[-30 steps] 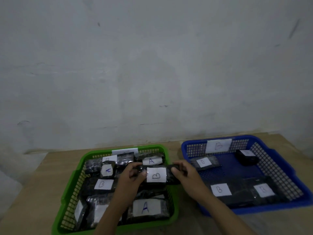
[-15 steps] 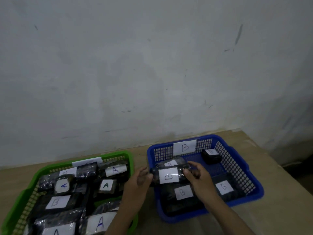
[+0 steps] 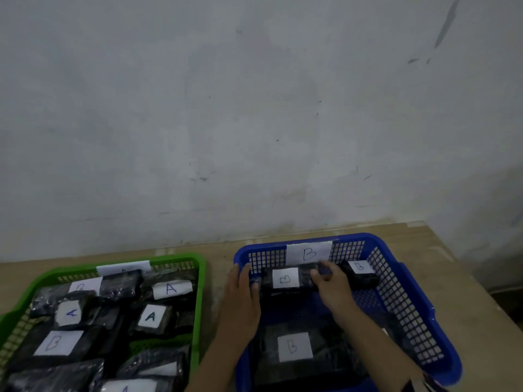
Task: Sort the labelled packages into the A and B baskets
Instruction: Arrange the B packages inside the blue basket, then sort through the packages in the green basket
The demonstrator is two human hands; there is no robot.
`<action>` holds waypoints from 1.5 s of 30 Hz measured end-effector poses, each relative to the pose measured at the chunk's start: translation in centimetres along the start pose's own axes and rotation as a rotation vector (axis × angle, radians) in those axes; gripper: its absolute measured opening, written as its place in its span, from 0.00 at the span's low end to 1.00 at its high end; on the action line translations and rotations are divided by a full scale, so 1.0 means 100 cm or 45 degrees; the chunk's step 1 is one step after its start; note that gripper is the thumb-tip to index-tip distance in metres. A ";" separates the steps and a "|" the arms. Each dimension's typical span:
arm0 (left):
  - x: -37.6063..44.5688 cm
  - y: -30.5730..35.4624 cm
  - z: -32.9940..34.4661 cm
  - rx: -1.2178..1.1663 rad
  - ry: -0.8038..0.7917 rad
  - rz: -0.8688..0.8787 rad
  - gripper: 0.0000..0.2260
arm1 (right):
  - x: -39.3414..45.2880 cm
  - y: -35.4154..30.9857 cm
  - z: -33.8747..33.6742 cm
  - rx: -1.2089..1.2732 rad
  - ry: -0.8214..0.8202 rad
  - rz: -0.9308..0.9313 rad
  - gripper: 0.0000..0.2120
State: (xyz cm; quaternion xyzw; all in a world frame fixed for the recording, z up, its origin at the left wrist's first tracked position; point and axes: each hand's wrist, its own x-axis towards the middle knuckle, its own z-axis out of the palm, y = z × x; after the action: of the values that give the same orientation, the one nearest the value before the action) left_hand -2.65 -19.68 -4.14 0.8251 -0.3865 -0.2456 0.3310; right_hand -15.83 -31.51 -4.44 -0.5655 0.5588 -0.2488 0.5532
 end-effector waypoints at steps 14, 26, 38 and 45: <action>0.004 -0.005 0.004 -0.020 0.034 -0.007 0.23 | 0.019 0.029 0.035 -1.149 -0.173 -0.505 0.26; 0.001 -0.003 0.001 -0.124 0.048 0.016 0.20 | 0.016 0.021 0.040 -1.239 -0.127 -0.782 0.22; -0.033 -0.003 -0.059 -0.250 0.221 0.250 0.16 | -0.039 0.001 0.050 -0.783 0.110 -0.827 0.12; -0.062 -0.075 -0.137 -0.121 0.456 0.158 0.12 | -0.098 -0.023 0.116 -0.669 -0.103 -0.858 0.07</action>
State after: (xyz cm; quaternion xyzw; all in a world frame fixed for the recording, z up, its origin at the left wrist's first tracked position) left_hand 6.34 -6.20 0.30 0.8136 -0.3596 -0.0921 0.4475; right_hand -7.07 -19.18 -2.16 -0.8476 0.3650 -0.2425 0.2993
